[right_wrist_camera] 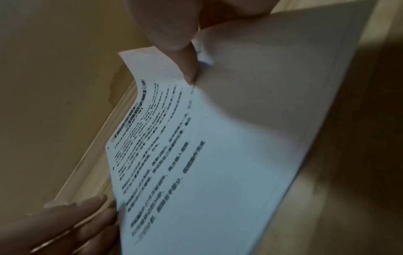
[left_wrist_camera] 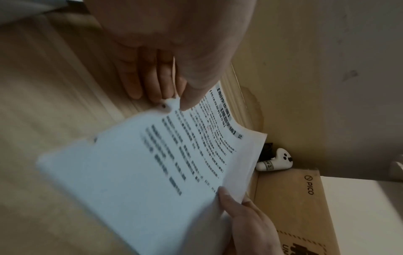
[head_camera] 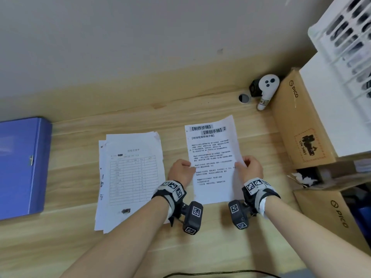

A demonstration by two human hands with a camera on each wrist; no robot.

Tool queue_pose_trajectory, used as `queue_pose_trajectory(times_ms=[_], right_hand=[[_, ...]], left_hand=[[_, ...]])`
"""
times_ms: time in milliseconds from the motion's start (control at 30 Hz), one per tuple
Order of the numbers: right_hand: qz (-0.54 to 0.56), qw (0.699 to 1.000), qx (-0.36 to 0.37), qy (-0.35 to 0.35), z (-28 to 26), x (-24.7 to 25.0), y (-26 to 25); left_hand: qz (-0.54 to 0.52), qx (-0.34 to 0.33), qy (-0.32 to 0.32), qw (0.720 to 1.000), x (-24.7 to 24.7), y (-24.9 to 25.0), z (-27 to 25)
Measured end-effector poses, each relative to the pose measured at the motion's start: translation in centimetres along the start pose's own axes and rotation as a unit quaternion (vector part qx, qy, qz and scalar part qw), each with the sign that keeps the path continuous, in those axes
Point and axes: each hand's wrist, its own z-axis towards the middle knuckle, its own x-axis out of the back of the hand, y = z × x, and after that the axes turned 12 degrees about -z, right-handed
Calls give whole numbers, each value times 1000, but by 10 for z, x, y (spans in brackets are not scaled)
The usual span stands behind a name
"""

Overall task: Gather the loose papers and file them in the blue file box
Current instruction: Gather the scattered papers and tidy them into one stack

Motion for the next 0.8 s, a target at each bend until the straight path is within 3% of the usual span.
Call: queue_pose_trajectory(times_ms=[167, 267, 367, 500, 667, 800], right_hand=[[152, 988, 32, 17, -20, -9, -20], [175, 982, 71, 4, -33, -18, -40], [202, 974, 100, -7, -58, -31, -66], [242, 964, 80, -71, -97, -59, -97], [110, 976, 99, -159, -132, -103, -111], [-9, 975, 142, -173, -154, -126, -114]], left_hand=[[-87, -26, 35, 995, 32, -6, -11], [-140, 0, -28, 990, 62, -4, -18], [-176, -14, -72, 982, 95, -1, -30], [-194, -65, -25, 979, 148, -13, -43], [-159, -71, 30, 984, 207, -56, -57], [-141, -41, 59, 987, 234, -94, -59]])
